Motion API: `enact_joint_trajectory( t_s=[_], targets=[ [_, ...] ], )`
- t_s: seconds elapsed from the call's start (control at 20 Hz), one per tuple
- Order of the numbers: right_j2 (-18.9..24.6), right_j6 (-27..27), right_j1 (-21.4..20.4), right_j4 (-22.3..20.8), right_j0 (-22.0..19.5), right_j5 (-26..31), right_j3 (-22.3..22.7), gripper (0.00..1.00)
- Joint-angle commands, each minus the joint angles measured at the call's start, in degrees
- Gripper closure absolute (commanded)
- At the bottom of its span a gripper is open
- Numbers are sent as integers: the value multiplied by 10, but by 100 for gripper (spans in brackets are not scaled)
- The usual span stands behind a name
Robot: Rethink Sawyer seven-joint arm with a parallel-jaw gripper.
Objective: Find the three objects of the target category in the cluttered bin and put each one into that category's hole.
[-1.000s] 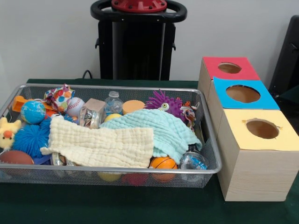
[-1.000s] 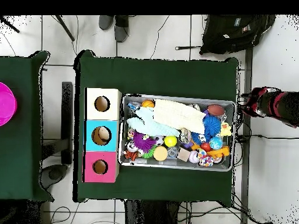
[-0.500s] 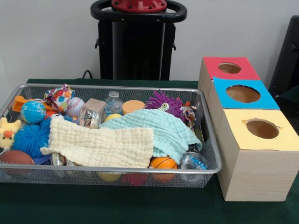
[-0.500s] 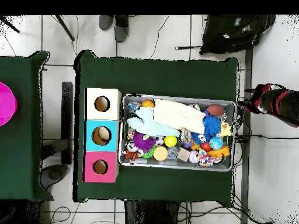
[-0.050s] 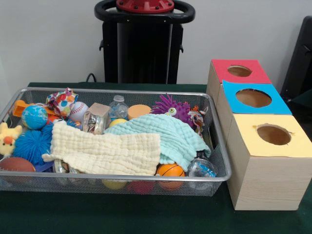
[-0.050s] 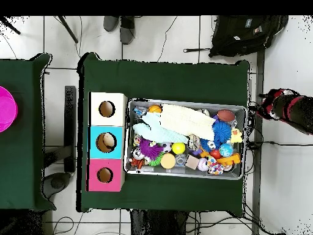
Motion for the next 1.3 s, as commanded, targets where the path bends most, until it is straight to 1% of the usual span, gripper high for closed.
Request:
enact_joint_trajectory(
  t_s=[0.05, 0.3, 0.4, 0.65, 0.95, 1.1, 1.15, 1.3],
  targets=[
    [-65, 185, 22, 15, 29, -20, 24, 0],
    [-89, 225, 38, 31, 41, -38, 16, 0],
    [-103, 252, 40, 39, 50, -46, 11, 0],
    [-138, 334, 51, 63, 88, -60, -23, 0],
    [-165, 398, 74, 93, 123, -55, -66, 0],
    [-170, 416, 78, 102, 128, -68, -64, 0],
    [-172, 429, 79, 105, 132, -76, -64, 0],
    [-177, 458, 72, 113, 139, -98, -51, 0]
  ],
)
